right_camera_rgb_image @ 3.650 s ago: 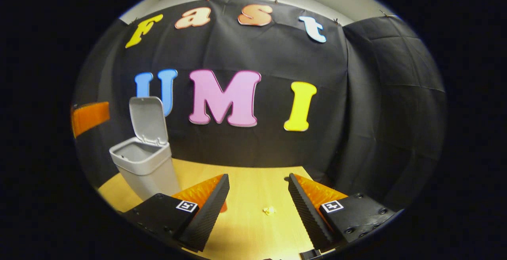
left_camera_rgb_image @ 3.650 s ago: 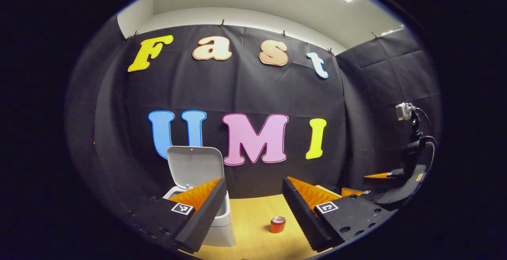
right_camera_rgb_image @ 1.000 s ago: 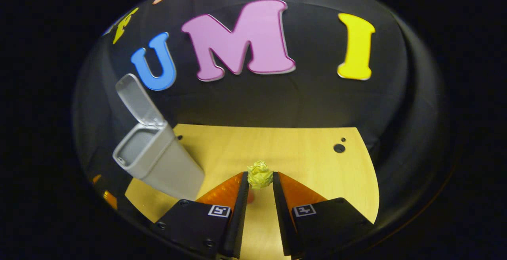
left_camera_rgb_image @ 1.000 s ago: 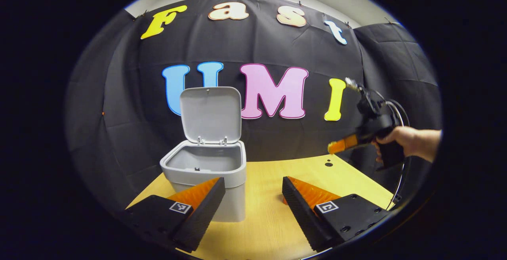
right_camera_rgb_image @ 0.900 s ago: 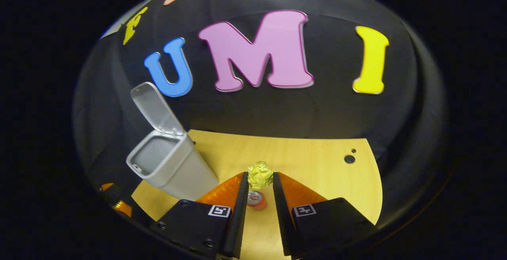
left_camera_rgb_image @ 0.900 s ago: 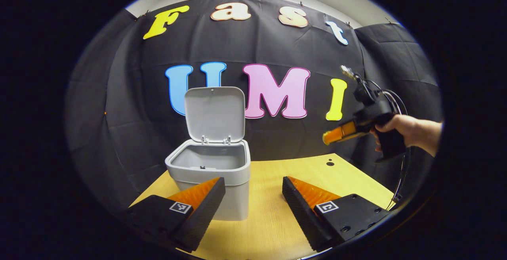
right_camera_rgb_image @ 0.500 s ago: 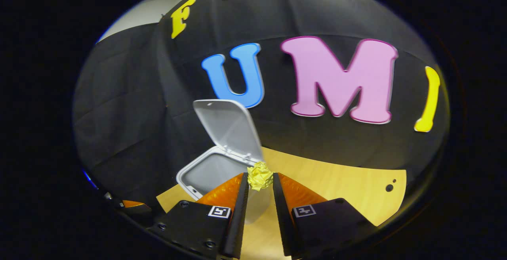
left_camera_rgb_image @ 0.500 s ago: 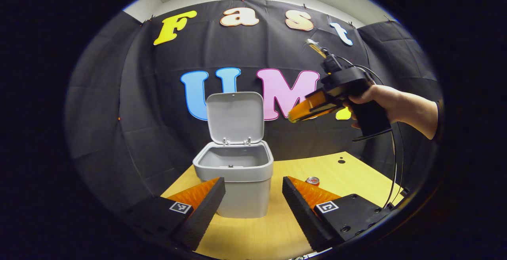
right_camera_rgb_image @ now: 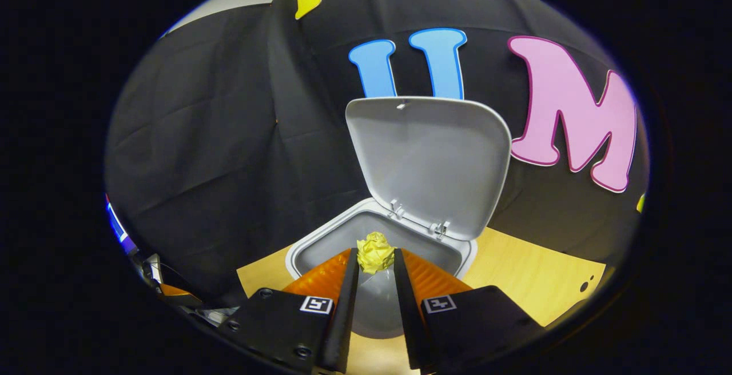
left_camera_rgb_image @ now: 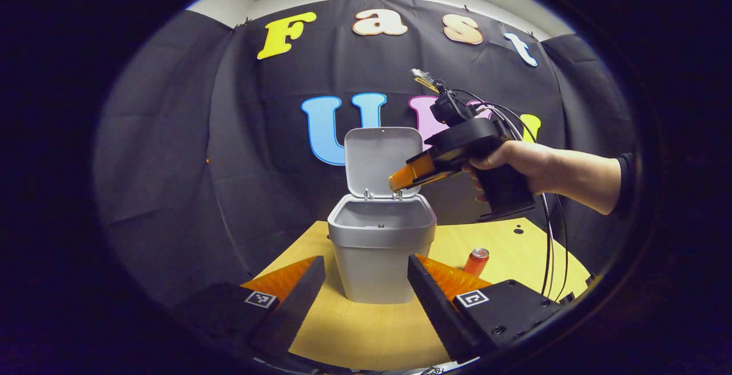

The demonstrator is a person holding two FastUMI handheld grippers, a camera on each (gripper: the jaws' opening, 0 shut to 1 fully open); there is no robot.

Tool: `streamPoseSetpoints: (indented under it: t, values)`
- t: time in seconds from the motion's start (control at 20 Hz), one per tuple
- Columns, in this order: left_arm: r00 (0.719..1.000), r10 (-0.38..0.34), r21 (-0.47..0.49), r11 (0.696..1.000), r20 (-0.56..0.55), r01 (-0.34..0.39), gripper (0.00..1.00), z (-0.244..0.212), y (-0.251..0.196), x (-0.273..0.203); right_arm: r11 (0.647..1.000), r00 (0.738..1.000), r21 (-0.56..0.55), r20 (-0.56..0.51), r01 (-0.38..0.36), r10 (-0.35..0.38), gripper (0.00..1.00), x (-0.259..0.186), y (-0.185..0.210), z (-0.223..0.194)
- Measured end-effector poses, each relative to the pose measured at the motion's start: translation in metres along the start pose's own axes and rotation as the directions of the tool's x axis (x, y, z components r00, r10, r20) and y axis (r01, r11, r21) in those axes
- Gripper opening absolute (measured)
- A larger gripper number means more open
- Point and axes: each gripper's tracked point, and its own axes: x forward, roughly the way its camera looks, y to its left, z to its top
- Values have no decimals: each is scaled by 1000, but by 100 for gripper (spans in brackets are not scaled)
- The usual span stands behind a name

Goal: Press the lid of the desktop garbage bin to open it, pick up the crumpled paper on the desktop and throw it into the bin, then pick up the pop can on the desktop and drop it into the bin, and finally close the garbage bin lid.

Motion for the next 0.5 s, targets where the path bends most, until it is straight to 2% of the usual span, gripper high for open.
streamPoseSetpoints:
  t: [0.05,0.1,0.25,0.3,0.5]
  values:
    - [1000,2,-4,1000,-5,-2,98,-1,0,0,1000,1000,1,-1,3,-3,43,1,-1,-4]
    - [1000,2,-8,1000,-9,-2,98,-2,0,1,1000,1000,3,0,-1,1,72,1,-3,-3]
    - [1000,-19,-16,1000,-14,19,98,-5,-6,3,999,998,10,42,36,-36,84,-5,-14,7]
    - [999,-31,-16,999,-11,31,98,-5,-9,4,999,996,13,65,52,-53,96,-9,-22,12]
    - [992,-127,-16,992,-18,126,98,-17,-37,20,987,970,15,186,158,-158,96,-50,-61,31]
